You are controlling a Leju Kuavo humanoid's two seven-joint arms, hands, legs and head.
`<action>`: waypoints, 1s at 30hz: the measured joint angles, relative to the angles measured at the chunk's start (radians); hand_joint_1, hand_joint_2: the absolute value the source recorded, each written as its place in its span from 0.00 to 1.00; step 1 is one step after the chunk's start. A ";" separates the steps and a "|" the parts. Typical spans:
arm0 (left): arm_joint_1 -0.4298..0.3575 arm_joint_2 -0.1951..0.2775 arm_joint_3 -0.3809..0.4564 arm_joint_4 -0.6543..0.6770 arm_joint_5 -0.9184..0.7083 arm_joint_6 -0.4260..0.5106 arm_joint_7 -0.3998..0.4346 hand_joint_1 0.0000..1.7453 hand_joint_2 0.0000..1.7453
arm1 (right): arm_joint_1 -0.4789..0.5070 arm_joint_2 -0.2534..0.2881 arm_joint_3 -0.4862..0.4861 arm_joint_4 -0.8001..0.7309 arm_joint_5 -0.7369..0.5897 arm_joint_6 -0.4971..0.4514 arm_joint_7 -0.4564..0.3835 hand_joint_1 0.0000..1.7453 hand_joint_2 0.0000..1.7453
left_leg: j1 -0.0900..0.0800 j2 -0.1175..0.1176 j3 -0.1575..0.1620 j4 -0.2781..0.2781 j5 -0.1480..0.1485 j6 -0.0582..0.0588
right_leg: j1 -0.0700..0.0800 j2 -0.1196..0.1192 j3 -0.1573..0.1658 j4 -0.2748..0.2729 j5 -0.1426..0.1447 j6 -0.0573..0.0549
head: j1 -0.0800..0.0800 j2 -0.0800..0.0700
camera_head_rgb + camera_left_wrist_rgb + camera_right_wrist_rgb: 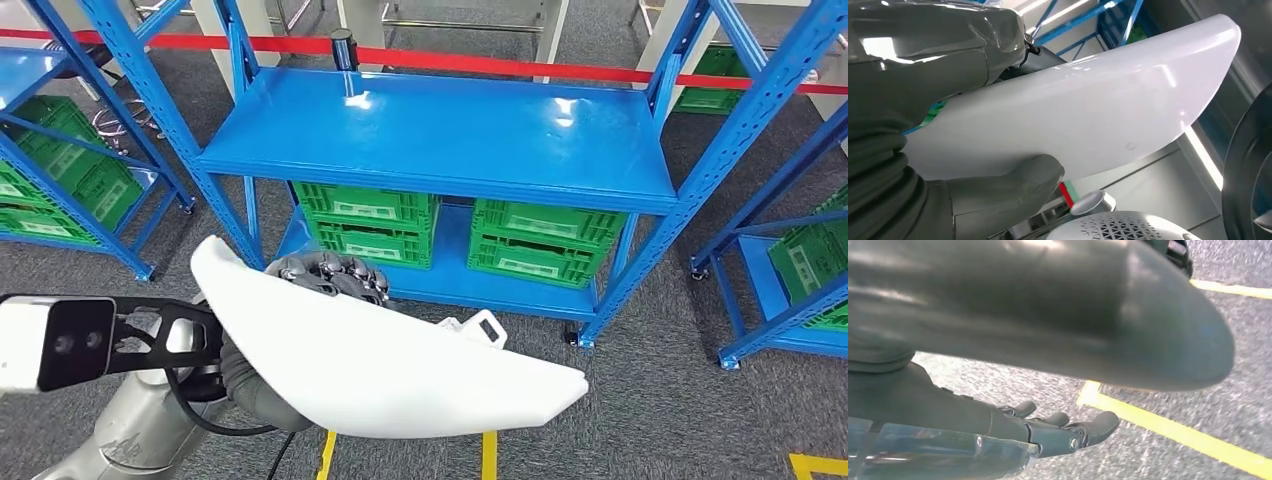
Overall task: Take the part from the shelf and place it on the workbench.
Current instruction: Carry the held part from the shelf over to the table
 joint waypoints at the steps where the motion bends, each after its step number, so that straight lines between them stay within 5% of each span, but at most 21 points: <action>1: -0.002 -0.001 -0.001 -0.003 -0.001 0.000 0.001 1.00 1.00 | 0.000 0.000 0.000 0.000 0.004 0.003 -0.016 0.00 0.00 | 0.000 0.001 -0.004 -0.010 0.015 0.006 | -0.002 0.000 -0.001 -0.004 0.007 0.004 | -0.002 0.000; 3: -0.006 -0.005 -0.002 -0.011 -0.005 -0.001 0.003 1.00 1.00 | 0.004 0.000 0.001 0.000 0.016 0.000 -0.058 0.00 0.00 | 0.004 0.003 -0.016 -0.036 0.052 0.015 | -0.001 0.001 -0.016 0.018 -0.025 0.002 | -0.001 0.000; 6: -0.005 -0.007 -0.001 -0.022 -0.013 0.002 0.010 1.00 1.00 | 0.007 -0.003 0.012 0.000 0.046 -0.045 -0.145 0.00 0.00 | 0.006 0.005 -0.059 -0.046 0.101 0.018 | -0.003 0.001 -0.062 0.180 -0.155 -0.007 | 0.004 0.000; 8: -0.001 -0.007 0.000 -0.026 -0.016 0.002 0.014 1.00 1.00 | 0.007 -0.005 0.023 0.001 0.064 -0.065 -0.170 0.00 0.00 | 0.008 0.006 -0.099 -0.041 0.128 0.012 | -0.008 0.001 -0.067 0.273 -0.171 0.014 | 0.005 0.000; 9: 0.000 -0.007 0.000 -0.028 -0.017 0.000 0.015 1.00 1.00 | 0.007 -0.007 0.027 0.004 0.071 -0.060 -0.170 0.00 0.00 | 0.011 0.006 -0.121 -0.036 0.141 0.008 | -0.012 0.001 -0.048 0.274 -0.150 0.031 | 0.005 0.000; 11: 0.000 -0.007 0.000 -0.031 -0.017 -0.004 0.016 1.00 1.00 | 0.006 -0.011 0.032 0.011 0.075 -0.040 -0.170 0.00 0.00 | 0.016 0.006 -0.166 -0.014 0.160 -0.004 | -0.022 0.001 0.040 0.175 -0.119 0.056 | 0.006 0.000; 13: 0.000 -0.008 0.001 -0.037 -0.015 -0.006 0.016 1.00 1.00 | 0.006 -0.016 0.036 0.019 0.075 -0.028 -0.173 0.00 0.00 | 0.016 0.006 -0.199 0.016 0.171 -0.016 | -0.022 0.004 0.122 0.048 -0.145 0.050 | 0.007 0.000; 16: 0.001 -0.007 0.003 -0.042 -0.011 -0.010 0.017 1.00 1.00 | 0.008 -0.022 0.040 0.028 0.075 -0.025 -0.174 0.00 0.00 | 0.018 0.005 -0.214 0.032 0.188 -0.031 | -0.015 0.003 0.129 0.015 -0.163 0.020 | 0.004 0.000; 18: 0.001 -0.006 0.005 -0.043 -0.010 -0.010 0.018 1.00 1.00 | 0.009 -0.024 0.042 0.032 0.075 -0.025 -0.174 0.00 0.00 | 0.025 0.004 -0.226 0.058 0.150 -0.042 | -0.016 -0.001 0.112 0.018 -0.144 -0.001 | 0.001 0.000; 21: 0.003 -0.005 0.007 -0.045 -0.010 -0.011 0.018 1.00 1.00 | 0.007 -0.030 0.043 0.039 0.074 -0.022 -0.180 0.00 0.00 | 0.031 0.003 -0.259 0.216 0.000 -0.058 | -0.014 -0.004 0.077 0.018 -0.107 -0.014 | -0.003 0.000; 22: 0.005 -0.005 0.008 -0.045 -0.010 -0.011 0.018 1.00 1.00 | 0.007 -0.033 0.043 0.044 0.073 -0.020 -0.185 0.00 0.00 | 0.032 0.003 -0.264 0.275 -0.027 -0.060 | -0.012 -0.004 0.063 0.019 -0.094 -0.015 | -0.003 0.000; 24: 0.009 -0.005 0.010 -0.045 -0.015 -0.012 0.018 1.00 1.00 | 0.004 -0.042 0.043 0.061 0.068 -0.018 -0.195 0.00 0.00 | 0.033 0.002 -0.236 0.316 -0.018 -0.056 | -0.007 -0.002 0.032 0.020 -0.070 -0.013 | -0.004 0.000; 26: 0.010 -0.005 0.015 -0.051 -0.020 -0.012 0.017 1.00 1.00 | -0.003 -0.053 0.043 0.082 0.063 -0.018 -0.206 0.00 0.00 | 0.029 -0.014 -0.143 0.219 0.018 -0.036 | -0.004 0.007 0.006 0.020 -0.047 -0.011 | -0.003 0.000; 28: 0.010 -0.006 0.021 -0.061 -0.022 -0.013 0.015 1.00 1.00 | -0.012 -0.062 0.042 0.100 0.059 -0.020 -0.213 0.00 0.00 | 0.022 -0.042 -0.038 0.077 0.004 -0.014 | -0.005 0.019 -0.009 0.017 -0.024 -0.002 | -0.002 0.000; 30: 0.010 -0.007 0.025 -0.068 -0.025 -0.014 0.012 1.00 1.00 | -0.019 -0.071 0.041 0.113 0.056 -0.023 -0.218 0.00 0.00 | 0.012 -0.052 0.001 0.011 -0.011 -0.005 | -0.013 0.032 -0.014 0.010 -0.002 0.012 | -0.003 0.000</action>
